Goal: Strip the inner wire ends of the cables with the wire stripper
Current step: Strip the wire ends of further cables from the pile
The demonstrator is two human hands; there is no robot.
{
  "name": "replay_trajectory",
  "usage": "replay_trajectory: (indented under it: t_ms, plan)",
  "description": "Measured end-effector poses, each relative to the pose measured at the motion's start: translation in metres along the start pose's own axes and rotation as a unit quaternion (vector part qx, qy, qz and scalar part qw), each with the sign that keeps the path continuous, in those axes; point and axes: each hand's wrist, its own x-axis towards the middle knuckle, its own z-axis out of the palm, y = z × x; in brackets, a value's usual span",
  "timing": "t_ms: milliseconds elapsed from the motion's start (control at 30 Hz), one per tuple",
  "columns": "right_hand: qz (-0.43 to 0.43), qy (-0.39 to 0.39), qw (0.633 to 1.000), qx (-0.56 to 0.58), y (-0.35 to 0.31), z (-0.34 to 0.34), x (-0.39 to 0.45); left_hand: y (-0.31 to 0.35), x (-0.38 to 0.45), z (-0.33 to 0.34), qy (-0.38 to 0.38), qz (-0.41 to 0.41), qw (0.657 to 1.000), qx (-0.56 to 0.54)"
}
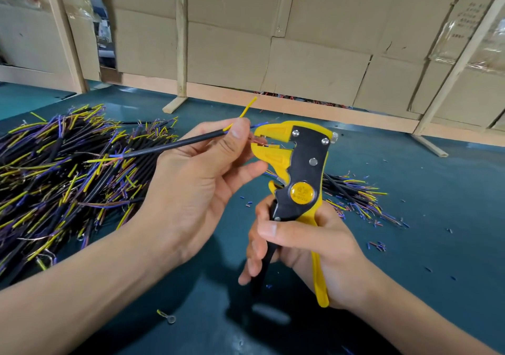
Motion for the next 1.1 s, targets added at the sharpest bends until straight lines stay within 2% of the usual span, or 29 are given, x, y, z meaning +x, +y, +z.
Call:
replay_trajectory:
  t_ms: [267,433,1100]
  plan:
    - [0.01,0.03,0.999,0.015,0.0031,0.0038,0.001,-0.0058,-0.0012,-0.0014,0.011,0.014,1.0,-0.01]
    - [0.011,0.023,0.999,0.02,0.0024,0.0037,0.0007,-0.0066,-0.0055,-0.0031,-0.031,0.021,0.999,-0.003]
    - [0.0,0.027,0.999,0.02,0.0013,0.007,-0.0005,-0.003,-0.0101,0.0037,-0.054,0.037,0.998,-0.013]
